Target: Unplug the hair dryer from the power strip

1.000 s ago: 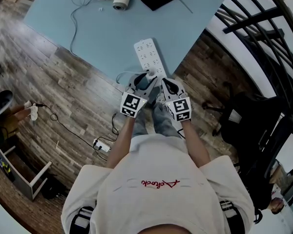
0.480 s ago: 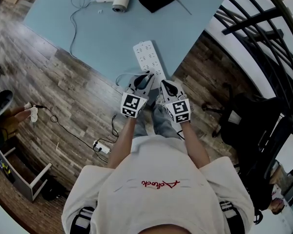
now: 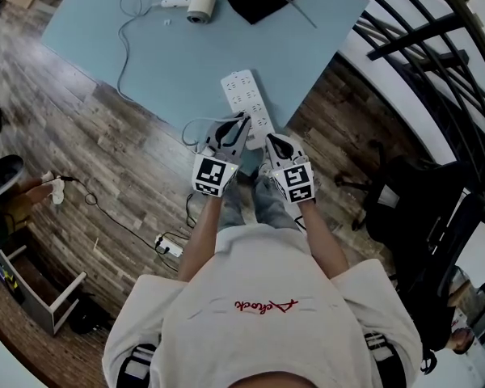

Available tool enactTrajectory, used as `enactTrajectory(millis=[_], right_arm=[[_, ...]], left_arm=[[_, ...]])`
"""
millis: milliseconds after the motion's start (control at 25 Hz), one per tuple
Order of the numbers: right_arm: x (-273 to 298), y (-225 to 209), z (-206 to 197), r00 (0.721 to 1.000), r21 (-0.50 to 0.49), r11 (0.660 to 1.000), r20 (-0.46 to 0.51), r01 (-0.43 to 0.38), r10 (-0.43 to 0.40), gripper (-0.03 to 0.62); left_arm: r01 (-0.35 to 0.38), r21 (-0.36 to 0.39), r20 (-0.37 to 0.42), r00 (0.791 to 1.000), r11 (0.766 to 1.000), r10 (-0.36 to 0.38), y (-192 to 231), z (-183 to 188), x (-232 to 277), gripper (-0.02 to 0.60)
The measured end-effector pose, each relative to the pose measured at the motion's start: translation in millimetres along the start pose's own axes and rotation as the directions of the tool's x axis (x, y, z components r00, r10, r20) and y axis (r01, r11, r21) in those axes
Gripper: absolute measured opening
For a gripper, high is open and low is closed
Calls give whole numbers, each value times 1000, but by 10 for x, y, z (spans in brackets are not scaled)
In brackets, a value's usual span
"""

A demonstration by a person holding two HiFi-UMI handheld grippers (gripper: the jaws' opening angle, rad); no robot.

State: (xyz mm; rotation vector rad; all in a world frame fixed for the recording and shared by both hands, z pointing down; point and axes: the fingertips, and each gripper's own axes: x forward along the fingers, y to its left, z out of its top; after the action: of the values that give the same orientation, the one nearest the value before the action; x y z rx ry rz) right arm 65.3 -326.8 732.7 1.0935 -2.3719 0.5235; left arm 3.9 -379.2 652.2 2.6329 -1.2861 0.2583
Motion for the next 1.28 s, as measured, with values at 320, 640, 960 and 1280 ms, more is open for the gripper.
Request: enactTrajectory(millis=[320,640,960,1280], right_arm=[[-21,3,-26,1000,-20,1000,-10,5,-5,17],[-21,14,-26,999,-32,999,-43,-15,14,18],[-151,55,279,998,-43,999,44,-33,35,18],[-465,199,858,972,-59,997,228,-50,62,18]], left_arm=[[15,13,-49,999,1000,-15,-84,-64,-246,61],[-16,31,-48,999,999,17,-173,39,-527,63],[-85,105,17,996,991,83,-185,448,-799,63],[-172,171,95,983,970,157,-179,881,-1092,64]])
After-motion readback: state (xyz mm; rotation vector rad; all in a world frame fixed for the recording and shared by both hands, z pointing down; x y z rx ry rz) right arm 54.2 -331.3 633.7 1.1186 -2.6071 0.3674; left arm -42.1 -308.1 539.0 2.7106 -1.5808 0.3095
